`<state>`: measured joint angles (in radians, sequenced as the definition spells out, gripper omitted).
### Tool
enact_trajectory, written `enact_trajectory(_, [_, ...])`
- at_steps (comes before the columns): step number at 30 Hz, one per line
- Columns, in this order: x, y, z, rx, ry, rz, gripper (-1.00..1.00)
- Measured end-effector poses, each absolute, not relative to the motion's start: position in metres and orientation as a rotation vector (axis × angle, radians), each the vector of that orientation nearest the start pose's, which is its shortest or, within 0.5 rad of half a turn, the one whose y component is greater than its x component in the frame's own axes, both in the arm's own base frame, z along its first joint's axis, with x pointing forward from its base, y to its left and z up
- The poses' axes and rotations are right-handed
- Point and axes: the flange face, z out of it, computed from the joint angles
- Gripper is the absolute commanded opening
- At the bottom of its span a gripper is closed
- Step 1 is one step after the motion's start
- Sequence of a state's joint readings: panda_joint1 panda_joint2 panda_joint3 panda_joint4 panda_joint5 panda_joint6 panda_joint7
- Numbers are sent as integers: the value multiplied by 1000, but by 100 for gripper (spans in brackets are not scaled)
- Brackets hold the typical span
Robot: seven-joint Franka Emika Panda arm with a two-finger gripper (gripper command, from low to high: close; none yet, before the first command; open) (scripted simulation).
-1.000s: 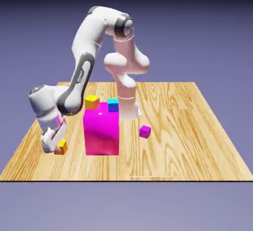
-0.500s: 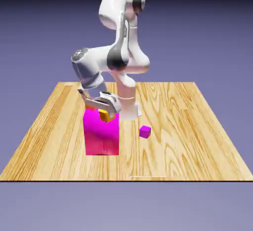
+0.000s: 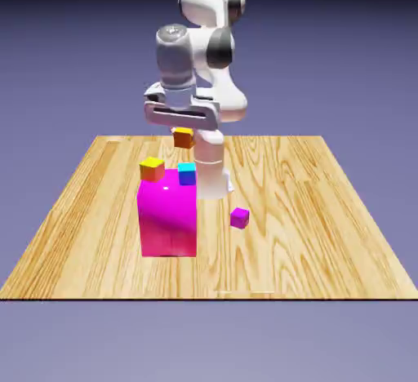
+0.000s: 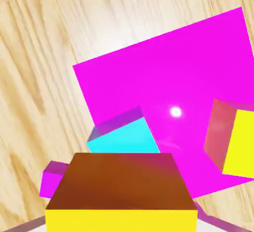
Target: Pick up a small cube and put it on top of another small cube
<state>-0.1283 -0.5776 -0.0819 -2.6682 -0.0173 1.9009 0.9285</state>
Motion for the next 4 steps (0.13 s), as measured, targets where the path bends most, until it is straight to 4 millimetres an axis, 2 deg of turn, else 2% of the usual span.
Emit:
enact_trajectory(1, [327, -69, 386, -2690, 1675, 300, -100])
enact_trajectory(2, [325, -69, 379, -2690, 1675, 300, 100])
enact_trajectory(4, [325, -69, 379, -2693, 1676, 299, 100])
